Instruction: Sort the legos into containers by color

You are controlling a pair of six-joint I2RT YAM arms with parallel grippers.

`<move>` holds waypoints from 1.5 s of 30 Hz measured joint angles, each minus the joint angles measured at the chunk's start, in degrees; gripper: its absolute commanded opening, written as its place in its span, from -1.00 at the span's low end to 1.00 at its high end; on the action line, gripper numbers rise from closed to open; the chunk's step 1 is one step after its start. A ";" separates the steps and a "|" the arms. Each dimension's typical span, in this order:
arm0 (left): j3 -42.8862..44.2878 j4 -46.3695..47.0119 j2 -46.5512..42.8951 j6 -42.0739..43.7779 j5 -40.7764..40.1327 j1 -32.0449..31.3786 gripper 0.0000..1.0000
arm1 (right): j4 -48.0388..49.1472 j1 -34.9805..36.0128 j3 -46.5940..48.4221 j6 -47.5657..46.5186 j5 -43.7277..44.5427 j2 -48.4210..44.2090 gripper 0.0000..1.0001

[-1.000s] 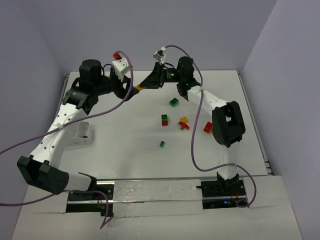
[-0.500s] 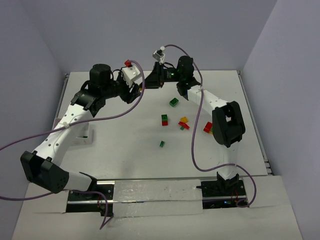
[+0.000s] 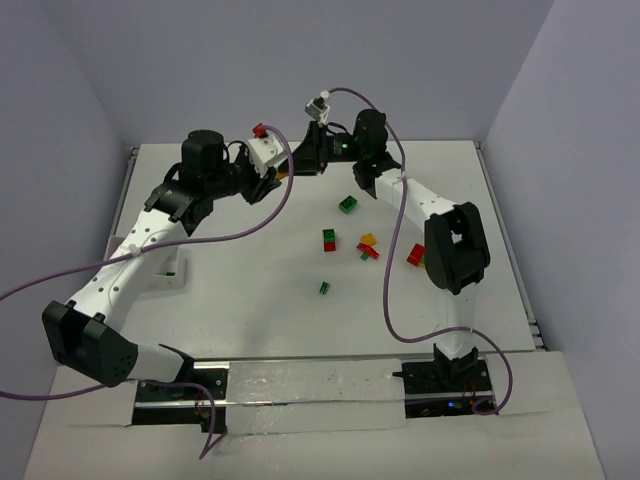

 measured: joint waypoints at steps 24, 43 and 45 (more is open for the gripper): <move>-3.86 -31.29 -10.39 0.80 -1.59 26.90 -1.00 | -30.75 -6.10 2.73 -30.35 6.12 -0.86 0.90; -2.13 -48.41 4.61 4.43 -13.35 48.41 -0.97 | -48.63 -6.14 2.56 -51.24 11.30 -4.92 0.91; -2.13 -48.31 5.47 4.25 -14.13 48.41 -0.92 | -48.84 -6.14 2.56 -51.70 11.40 -5.08 0.91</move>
